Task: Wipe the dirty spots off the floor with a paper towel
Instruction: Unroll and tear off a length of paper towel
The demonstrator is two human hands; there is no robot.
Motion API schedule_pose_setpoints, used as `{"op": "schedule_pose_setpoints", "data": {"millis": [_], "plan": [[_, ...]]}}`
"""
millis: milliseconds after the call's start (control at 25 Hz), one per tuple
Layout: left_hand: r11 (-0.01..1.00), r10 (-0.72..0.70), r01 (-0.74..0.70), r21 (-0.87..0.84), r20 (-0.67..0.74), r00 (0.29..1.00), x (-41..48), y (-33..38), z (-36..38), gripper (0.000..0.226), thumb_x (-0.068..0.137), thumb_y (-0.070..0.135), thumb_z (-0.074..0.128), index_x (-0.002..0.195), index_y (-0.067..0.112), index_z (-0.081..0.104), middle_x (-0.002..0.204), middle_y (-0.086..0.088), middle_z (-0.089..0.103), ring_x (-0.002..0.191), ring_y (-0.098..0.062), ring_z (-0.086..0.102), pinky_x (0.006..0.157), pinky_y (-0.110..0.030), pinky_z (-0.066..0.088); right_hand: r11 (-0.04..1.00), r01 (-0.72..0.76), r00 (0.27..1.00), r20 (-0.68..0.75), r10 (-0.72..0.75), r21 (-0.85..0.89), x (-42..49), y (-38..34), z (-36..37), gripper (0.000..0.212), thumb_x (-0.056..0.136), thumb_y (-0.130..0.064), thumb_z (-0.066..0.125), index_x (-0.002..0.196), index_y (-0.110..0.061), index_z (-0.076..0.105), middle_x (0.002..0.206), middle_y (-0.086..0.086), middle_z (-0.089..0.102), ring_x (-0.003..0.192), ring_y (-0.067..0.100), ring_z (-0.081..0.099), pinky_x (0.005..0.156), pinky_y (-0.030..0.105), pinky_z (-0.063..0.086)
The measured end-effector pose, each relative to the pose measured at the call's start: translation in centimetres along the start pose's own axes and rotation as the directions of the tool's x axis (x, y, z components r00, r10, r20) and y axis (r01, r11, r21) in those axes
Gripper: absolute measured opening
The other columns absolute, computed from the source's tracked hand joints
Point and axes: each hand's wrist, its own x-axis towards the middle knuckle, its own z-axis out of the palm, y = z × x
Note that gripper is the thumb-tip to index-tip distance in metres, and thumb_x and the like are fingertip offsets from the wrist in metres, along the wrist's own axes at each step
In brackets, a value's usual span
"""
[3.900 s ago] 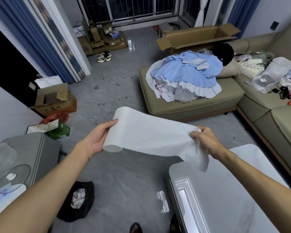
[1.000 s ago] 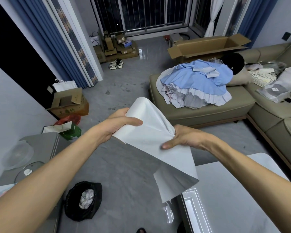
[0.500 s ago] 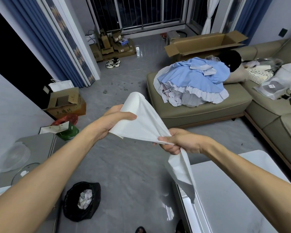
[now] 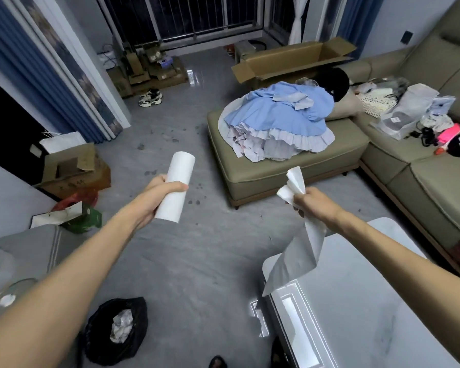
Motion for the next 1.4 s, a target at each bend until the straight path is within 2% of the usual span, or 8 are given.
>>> {"op": "schedule_pose_setpoints", "data": {"millis": [200, 360, 640, 840, 960, 1120, 1280, 1400], "plan": [[0.983, -0.147, 0.165, -0.084, 0.186, 0.971, 3.6, -3.8, 12.7, 0.052, 0.063, 0.028, 0.073, 0.107, 0.013, 0.051, 0.085, -0.010, 0.059, 0.067, -0.022, 0.060, 0.057, -0.031, 0.052, 0.901, -0.184, 0.959, -0.274, 0.076, -0.392, -0.2, 6.3, -4.0, 0.017, 0.090, -0.016, 0.049, 0.078, -0.006, 0.055, 0.075, 0.014, 0.057, 0.080, 0.034, 0.054, 0.064, 0.033, 0.037], [0.960, -0.241, 0.277, -0.045, 0.374, 0.896, 6.2, -7.4, 22.4, 0.073, 0.064, 0.033, 0.080, 0.125, 0.008, 0.050, 0.093, -0.010, 0.060, 0.076, -0.024, 0.061, 0.066, -0.034, 0.053, 0.844, -0.225, 0.904, -0.427, -0.005, -0.487, -1.4, 13.2, -7.3, 0.014, 0.085, -0.009, 0.048, 0.072, -0.009, 0.043, 0.082, 0.021, 0.060, 0.077, 0.037, 0.052, 0.062, 0.034, 0.034], [0.980, -0.167, 0.113, 0.166, 0.361, 0.918, 12.0, -18.9, 35.6, 0.066, 0.055, 0.010, 0.073, 0.118, 0.016, 0.053, 0.116, -0.011, 0.066, 0.105, -0.031, 0.064, 0.090, -0.051, 0.053, 0.903, -0.254, 0.871, -0.488, 0.058, -0.348, 1.1, 23.7, -8.7, 0.028, 0.086, -0.010, 0.049, 0.064, -0.017, 0.034, 0.063, 0.004, 0.046, 0.066, 0.032, 0.045, 0.052, 0.034, 0.029], [0.969, -0.089, 0.016, 0.247, 0.287, 0.954, 15.8, -31.5, 38.4, 0.061, 0.056, 0.015, 0.072, 0.102, 0.051, 0.056, 0.099, 0.020, 0.068, 0.094, -0.010, 0.064, 0.073, -0.021, 0.052, 0.946, -0.323, 0.862, -0.423, 0.279, -0.035, 5.8, 31.4, -5.4, 0.011, 0.081, -0.011, 0.052, 0.072, -0.005, 0.051, 0.071, 0.014, 0.064, 0.063, 0.031, 0.059, 0.053, 0.029, 0.043], [0.973, -0.081, 0.014, 0.228, 0.287, 0.954, 16.9, -37.6, 38.5, 0.068, 0.061, 0.007, 0.074, 0.101, 0.058, 0.056, 0.099, 0.031, 0.065, 0.097, 0.004, 0.060, 0.078, -0.011, 0.047, 0.930, -0.366, 0.869, -0.344, 0.356, 0.039, 8.0, 34.3, -2.8, 0.014, 0.079, -0.015, 0.059, 0.080, -0.001, 0.057, 0.075, 0.012, 0.068, 0.065, 0.027, 0.061, 0.054, 0.027, 0.046], [0.972, -0.055, -0.015, 0.233, 0.289, 0.956, 16.9, -41.3, 38.1, 0.064, 0.067, 0.000, 0.074, 0.103, 0.052, 0.061, 0.109, 0.025, 0.067, 0.108, -0.004, 0.061, 0.093, -0.030, 0.051, 0.908, -0.409, 0.858, -0.300, 0.417, 0.091, 8.9, 35.3, -1.0, 0.038, 0.077, -0.028, 0.074, 0.094, 0.001, 0.058, 0.081, 0.012, 0.060, 0.069, 0.027, 0.056, 0.059, 0.032, 0.044], [0.970, 0.042, -0.104, 0.220, 0.269, 0.962, 16.8, -42.0, 38.1, 0.055, 0.070, -0.002, 0.074, 0.108, 0.036, 0.064, 0.109, 0.020, 0.068, 0.106, -0.002, 0.062, 0.093, -0.029, 0.053, 0.911, -0.397, 0.870, -0.269, 0.413, 0.114, 9.1, 34.3, -0.5, 0.041, 0.076, -0.027, 0.076, 0.098, 0.004, 0.061, 0.097, 0.023, 0.066, 0.078, 0.035, 0.064, 0.061, 0.033, 0.046], [0.962, 0.104, -0.162, 0.221, 0.252, 0.962, 16.4, -41.8, 38.6, 0.050, 0.071, 0.000, 0.075, 0.113, 0.023, 0.063, 0.111, 0.011, 0.069, 0.107, -0.009, 0.062, 0.090, -0.024, 0.052, 0.911, -0.398, 0.865, -0.285, 0.413, 0.111, 9.2, 33.3, -0.4, 0.031, 0.076, -0.026, 0.076, 0.088, -0.002, 0.061, 0.083, 0.016, 0.065, 0.073, 0.034, 0.062, 0.057, 0.029, 0.044]]}}
